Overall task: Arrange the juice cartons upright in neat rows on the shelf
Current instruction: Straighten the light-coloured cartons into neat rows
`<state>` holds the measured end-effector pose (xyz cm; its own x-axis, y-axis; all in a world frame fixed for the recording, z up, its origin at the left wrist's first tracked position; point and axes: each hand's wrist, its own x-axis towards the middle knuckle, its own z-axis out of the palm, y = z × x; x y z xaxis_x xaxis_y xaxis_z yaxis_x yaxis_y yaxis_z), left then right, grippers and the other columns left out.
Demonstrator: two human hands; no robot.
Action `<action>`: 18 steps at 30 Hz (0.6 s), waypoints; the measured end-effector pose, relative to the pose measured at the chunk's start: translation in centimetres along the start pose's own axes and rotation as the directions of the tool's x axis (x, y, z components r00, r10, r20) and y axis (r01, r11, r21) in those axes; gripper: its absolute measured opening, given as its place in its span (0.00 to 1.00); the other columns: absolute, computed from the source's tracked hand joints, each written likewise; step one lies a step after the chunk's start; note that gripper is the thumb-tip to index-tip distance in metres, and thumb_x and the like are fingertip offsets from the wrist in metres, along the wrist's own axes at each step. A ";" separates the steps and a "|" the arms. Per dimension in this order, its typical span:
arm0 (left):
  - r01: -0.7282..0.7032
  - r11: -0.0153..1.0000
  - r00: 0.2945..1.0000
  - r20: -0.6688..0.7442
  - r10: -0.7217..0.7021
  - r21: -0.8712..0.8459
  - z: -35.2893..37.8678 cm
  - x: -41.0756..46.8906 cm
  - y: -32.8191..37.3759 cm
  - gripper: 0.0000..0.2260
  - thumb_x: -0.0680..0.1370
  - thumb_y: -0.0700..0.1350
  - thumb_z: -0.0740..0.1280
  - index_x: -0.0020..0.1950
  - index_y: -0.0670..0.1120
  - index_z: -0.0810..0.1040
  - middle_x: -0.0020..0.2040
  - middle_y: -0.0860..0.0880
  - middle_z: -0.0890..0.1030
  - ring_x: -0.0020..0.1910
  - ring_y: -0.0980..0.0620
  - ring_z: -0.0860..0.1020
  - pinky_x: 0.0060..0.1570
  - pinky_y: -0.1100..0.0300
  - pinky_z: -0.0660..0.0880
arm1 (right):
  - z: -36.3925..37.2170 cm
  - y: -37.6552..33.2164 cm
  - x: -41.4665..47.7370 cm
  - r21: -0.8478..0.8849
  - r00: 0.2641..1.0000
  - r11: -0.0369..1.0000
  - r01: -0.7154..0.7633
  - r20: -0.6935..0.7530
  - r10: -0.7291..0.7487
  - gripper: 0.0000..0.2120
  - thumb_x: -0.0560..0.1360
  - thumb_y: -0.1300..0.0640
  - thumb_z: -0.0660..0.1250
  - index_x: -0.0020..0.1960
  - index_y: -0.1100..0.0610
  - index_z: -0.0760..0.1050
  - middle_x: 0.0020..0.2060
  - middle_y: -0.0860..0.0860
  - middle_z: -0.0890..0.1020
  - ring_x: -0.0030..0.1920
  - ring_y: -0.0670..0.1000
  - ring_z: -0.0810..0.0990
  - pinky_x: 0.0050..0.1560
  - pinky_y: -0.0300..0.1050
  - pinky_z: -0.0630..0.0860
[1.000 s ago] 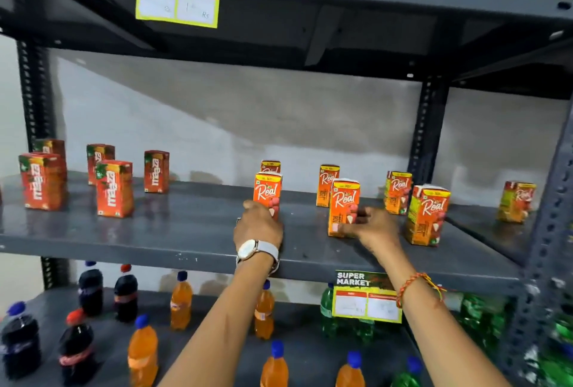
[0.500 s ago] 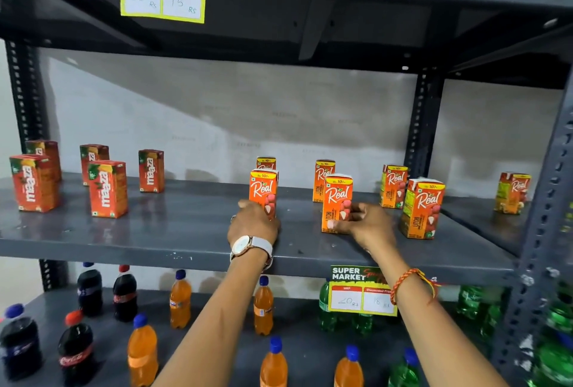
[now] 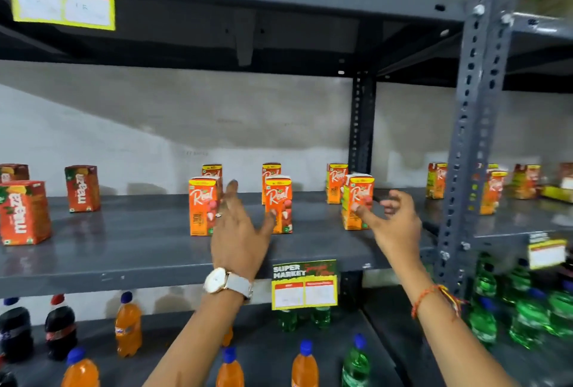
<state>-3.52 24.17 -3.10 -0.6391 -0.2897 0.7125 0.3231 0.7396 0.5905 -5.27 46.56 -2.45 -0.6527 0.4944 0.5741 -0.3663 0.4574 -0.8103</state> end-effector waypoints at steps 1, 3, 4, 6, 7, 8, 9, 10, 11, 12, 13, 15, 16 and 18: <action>0.040 0.999 0.997 0.069 -0.041 0.012 1.1 0.2 0.9 0.40 0.72 0.51 0.70 0.74 0.38 0.53 0.69 0.35 0.69 0.64 0.37 0.71 0.59 0.47 0.71 | 0.0 0.2 0.6 -0.025 0.995 0.997 -0.069 0.077 0.070 0.36 0.62 0.54 0.78 0.65 0.64 0.67 0.54 0.59 0.79 0.53 0.55 0.78 0.50 0.41 0.70; 0.165 0.985 0.971 0.167 -0.170 0.048 3.2 0.7 2.0 0.44 0.70 0.55 0.71 0.73 0.35 0.51 0.68 0.34 0.70 0.65 0.36 0.71 0.61 0.47 0.70 | 0.4 0.2 1.3 -0.053 0.967 0.990 -0.134 0.210 0.142 0.38 0.62 0.54 0.78 0.65 0.64 0.66 0.50 0.54 0.78 0.51 0.50 0.77 0.46 0.36 0.69; 0.214 0.973 0.954 0.194 -0.228 0.089 4.0 1.0 2.2 0.46 0.69 0.57 0.71 0.73 0.33 0.52 0.67 0.34 0.70 0.65 0.36 0.71 0.63 0.46 0.69 | 0.8 0.1 1.5 -0.066 0.958 0.988 -0.137 0.247 0.149 0.36 0.61 0.53 0.79 0.63 0.63 0.68 0.49 0.51 0.80 0.49 0.49 0.78 0.44 0.36 0.69; 0.252 0.946 0.927 0.229 -0.296 0.202 5.0 1.2 2.5 0.43 0.68 0.60 0.70 0.70 0.33 0.56 0.66 0.36 0.73 0.64 0.38 0.72 0.66 0.44 0.65 | 1.6 0.6 1.9 -0.100 0.956 0.987 -0.129 0.253 0.151 0.31 0.58 0.49 0.79 0.56 0.60 0.74 0.48 0.53 0.84 0.45 0.50 0.81 0.42 0.38 0.70; 0.253 0.936 0.920 0.238 -0.310 0.243 5.3 1.2 2.5 0.41 0.69 0.60 0.69 0.69 0.34 0.58 0.64 0.38 0.75 0.64 0.39 0.73 0.67 0.44 0.64 | 2.0 1.0 2.0 -0.109 0.956 0.986 -0.128 0.250 0.152 0.30 0.58 0.49 0.79 0.55 0.59 0.75 0.49 0.54 0.84 0.44 0.50 0.81 0.42 0.39 0.72; 0.251 0.932 0.917 0.243 -0.315 0.262 5.5 1.1 2.5 0.39 0.70 0.59 0.68 0.68 0.34 0.59 0.62 0.39 0.77 0.62 0.40 0.74 0.68 0.43 0.63 | 2.3 1.3 2.0 -0.134 0.959 0.984 -0.120 0.240 0.150 0.29 0.58 0.48 0.79 0.54 0.58 0.75 0.49 0.54 0.85 0.44 0.51 0.82 0.43 0.41 0.74; 0.245 0.933 0.919 0.243 -0.310 0.265 5.6 1.1 2.5 0.36 0.72 0.57 0.68 0.68 0.34 0.59 0.60 0.39 0.79 0.61 0.40 0.76 0.68 0.43 0.63 | 2.5 1.6 1.9 -0.170 0.963 0.979 -0.109 0.226 0.146 0.27 0.58 0.47 0.78 0.53 0.56 0.76 0.49 0.54 0.85 0.45 0.53 0.82 0.45 0.44 0.77; 0.239 0.934 0.920 0.246 -0.305 0.264 5.7 1.1 2.4 0.35 0.73 0.56 0.67 0.68 0.34 0.60 0.58 0.38 0.80 0.60 0.40 0.76 0.67 0.43 0.64 | 2.6 1.7 1.8 -0.206 0.967 0.974 -0.095 0.214 0.140 0.26 0.58 0.46 0.77 0.52 0.55 0.77 0.49 0.54 0.85 0.46 0.54 0.83 0.48 0.46 0.79; 0.236 0.936 0.922 0.244 -0.301 0.260 5.7 1.1 2.3 0.33 0.73 0.55 0.66 0.67 0.34 0.61 0.58 0.38 0.80 0.59 0.40 0.77 0.66 0.44 0.65 | 2.7 2.0 1.8 -0.225 0.970 0.971 -0.084 0.204 0.131 0.24 0.59 0.46 0.76 0.51 0.55 0.78 0.49 0.54 0.85 0.47 0.56 0.83 0.49 0.47 0.79; 0.238 0.937 0.923 0.240 -0.300 0.257 5.8 1.2 2.1 0.32 0.74 0.55 0.66 0.66 0.34 0.62 0.58 0.37 0.80 0.58 0.39 0.77 0.65 0.44 0.67 | 2.8 2.1 1.8 -0.234 0.971 0.969 -0.077 0.202 0.126 0.24 0.60 0.46 0.76 0.51 0.55 0.79 0.48 0.55 0.85 0.47 0.56 0.83 0.49 0.47 0.78; 0.236 0.937 0.924 0.238 -0.299 0.258 5.8 1.2 2.1 0.31 0.74 0.54 0.66 0.66 0.33 0.63 0.58 0.37 0.79 0.58 0.38 0.77 0.64 0.45 0.68 | 2.9 2.1 1.8 -0.242 0.973 0.968 -0.067 0.199 0.117 0.23 0.60 0.46 0.76 0.51 0.55 0.79 0.48 0.55 0.85 0.48 0.57 0.83 0.49 0.47 0.78; 0.234 0.937 0.924 0.240 -0.297 0.261 5.8 1.2 2.2 0.31 0.74 0.54 0.67 0.66 0.33 0.64 0.57 0.37 0.79 0.57 0.38 0.78 0.62 0.46 0.70 | 2.9 2.1 1.9 -0.258 0.974 0.965 -0.056 0.200 0.110 0.24 0.60 0.45 0.76 0.52 0.55 0.79 0.49 0.56 0.85 0.48 0.57 0.82 0.49 0.49 0.79; 0.233 0.937 0.924 0.240 -0.297 0.261 5.9 1.1 2.2 0.30 0.74 0.54 0.67 0.65 0.34 0.64 0.57 0.37 0.80 0.56 0.38 0.78 0.61 0.46 0.71 | 2.9 2.1 1.9 -0.263 0.974 0.963 -0.050 0.201 0.106 0.24 0.60 0.45 0.76 0.52 0.55 0.79 0.49 0.56 0.85 0.48 0.57 0.82 0.49 0.49 0.79; 0.238 0.934 0.920 0.246 -0.305 0.267 5.8 1.1 2.2 0.30 0.74 0.54 0.66 0.66 0.34 0.64 0.57 0.37 0.80 0.56 0.37 0.78 0.60 0.47 0.72 | 2.9 2.1 1.9 -0.277 0.975 0.960 -0.037 0.201 0.095 0.24 0.61 0.45 0.76 0.52 0.56 0.79 0.49 0.56 0.85 0.48 0.57 0.82 0.49 0.48 0.78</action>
<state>-7.60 29.04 -3.18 -0.8581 -0.3425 0.3826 -0.0368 0.7842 0.6194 -9.21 46.37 -3.43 -0.8047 0.3768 0.4587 -0.1441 0.6257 -0.7667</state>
